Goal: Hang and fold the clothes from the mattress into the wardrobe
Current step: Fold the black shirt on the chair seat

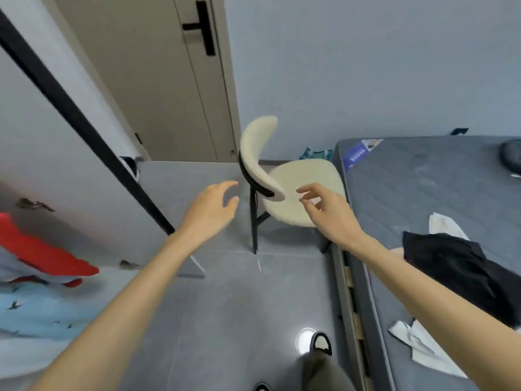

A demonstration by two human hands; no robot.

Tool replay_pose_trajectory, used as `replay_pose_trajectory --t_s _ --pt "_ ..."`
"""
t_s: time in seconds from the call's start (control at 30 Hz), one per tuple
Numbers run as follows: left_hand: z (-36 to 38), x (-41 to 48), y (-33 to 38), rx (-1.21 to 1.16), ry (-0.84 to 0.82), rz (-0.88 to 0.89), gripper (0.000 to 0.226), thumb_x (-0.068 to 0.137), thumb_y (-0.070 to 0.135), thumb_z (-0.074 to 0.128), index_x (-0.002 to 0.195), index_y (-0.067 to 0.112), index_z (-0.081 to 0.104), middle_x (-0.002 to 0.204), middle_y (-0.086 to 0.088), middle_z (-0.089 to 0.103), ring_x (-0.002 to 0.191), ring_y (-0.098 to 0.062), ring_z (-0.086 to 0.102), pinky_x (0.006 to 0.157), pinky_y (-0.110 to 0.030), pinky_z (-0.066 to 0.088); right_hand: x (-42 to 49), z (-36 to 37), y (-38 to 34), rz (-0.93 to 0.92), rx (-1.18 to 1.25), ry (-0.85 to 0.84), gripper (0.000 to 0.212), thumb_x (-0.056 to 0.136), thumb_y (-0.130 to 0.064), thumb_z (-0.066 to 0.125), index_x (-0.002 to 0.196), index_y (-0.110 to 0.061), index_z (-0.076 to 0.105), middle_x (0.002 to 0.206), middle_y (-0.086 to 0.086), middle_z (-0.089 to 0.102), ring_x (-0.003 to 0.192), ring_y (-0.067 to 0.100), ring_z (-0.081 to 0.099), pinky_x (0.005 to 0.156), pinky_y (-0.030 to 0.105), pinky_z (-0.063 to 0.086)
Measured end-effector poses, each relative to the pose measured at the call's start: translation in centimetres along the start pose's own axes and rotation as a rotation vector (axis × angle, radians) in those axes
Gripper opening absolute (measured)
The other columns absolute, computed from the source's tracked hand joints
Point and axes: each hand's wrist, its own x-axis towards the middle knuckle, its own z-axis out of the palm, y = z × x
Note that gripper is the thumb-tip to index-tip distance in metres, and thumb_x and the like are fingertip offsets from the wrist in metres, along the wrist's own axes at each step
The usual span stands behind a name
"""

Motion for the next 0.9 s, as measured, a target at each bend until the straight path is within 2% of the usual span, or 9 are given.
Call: replay_pose_trajectory --t_s 0.13,0.3,0.5,0.57,0.63,0.77,0.9 --pt "7.4 3.9 6.0 -0.002 -0.157 0.089 0.041 0.097 0.023 0.047 0.137 0.021 0.046 0.136 -0.003 0.052 0.124 -0.022 0.048 0.101 -0.036 0.039 -1.9 -3.9 8.9 0.21 -0.012 0.076 0.023 0.094 -0.02 0.052 0.114 -0.026 0.061 0.102 -0.008 0.067 0.084 0.016 0.063 0.08 0.033 0.046" --pt "17.4 7.8 13.4 0.002 -0.363 0.136 0.043 0.096 0.025 0.046 0.139 0.024 0.044 0.138 -0.003 0.05 0.122 -0.021 0.049 0.101 -0.034 0.038 -4.8 -8.5 19.6 0.416 0.016 0.127 0.025 0.094 -0.019 0.052 0.117 -0.022 0.061 0.11 -0.005 0.066 0.095 0.017 0.062 0.084 0.029 0.045" --pt "29.1 10.5 21.6 0.055 -0.563 0.205 0.042 0.095 0.022 0.048 0.137 0.02 0.047 0.133 -0.005 0.055 0.12 -0.022 0.052 0.1 -0.033 0.041 -8.4 -12.3 31.3 0.697 0.019 0.136 0.028 0.091 -0.016 0.052 0.118 -0.02 0.061 0.117 0.0 0.064 0.107 0.019 0.06 0.094 0.037 0.047" --pt "32.9 11.0 23.6 0.084 -0.633 0.237 0.042 0.095 0.022 0.047 0.137 0.02 0.047 0.132 -0.004 0.056 0.119 -0.023 0.053 0.099 -0.035 0.043 -9.7 -13.1 34.6 0.784 0.027 0.111 0.033 0.091 -0.012 0.052 0.122 -0.017 0.06 0.124 0.003 0.06 0.112 0.021 0.057 0.097 0.035 0.045" --pt "36.5 11.4 25.4 0.101 -0.692 0.28 0.042 0.096 0.022 0.047 0.138 0.019 0.046 0.132 -0.004 0.056 0.119 -0.021 0.052 0.096 -0.03 0.041 -11.0 -13.8 37.9 0.868 0.043 0.105 0.035 0.089 -0.011 0.053 0.124 -0.016 0.058 0.128 0.004 0.055 0.114 0.023 0.055 0.098 0.033 0.044" --pt "43.9 12.7 28.3 0.09 -0.803 0.328 0.044 0.097 0.021 0.045 0.141 0.02 0.041 0.134 -0.006 0.053 0.119 -0.021 0.051 0.092 -0.028 0.038 -12.7 -14.5 43.9 1.032 0.014 0.111 0.04 0.089 -0.012 0.052 0.129 -0.018 0.052 0.138 0.009 0.043 0.121 0.033 0.043 0.1 0.036 0.038" --pt "51.3 14.5 30.7 0.074 -0.895 0.382 0.048 0.096 0.017 0.042 0.143 0.02 0.037 0.133 -0.006 0.052 0.115 -0.022 0.052 0.088 -0.027 0.039 -13.0 -14.3 49.7 1.14 0.01 0.161 0.049 0.09 -0.012 0.055 0.137 -0.02 0.043 0.146 0.009 0.034 0.125 0.036 0.037 0.101 0.035 0.033"
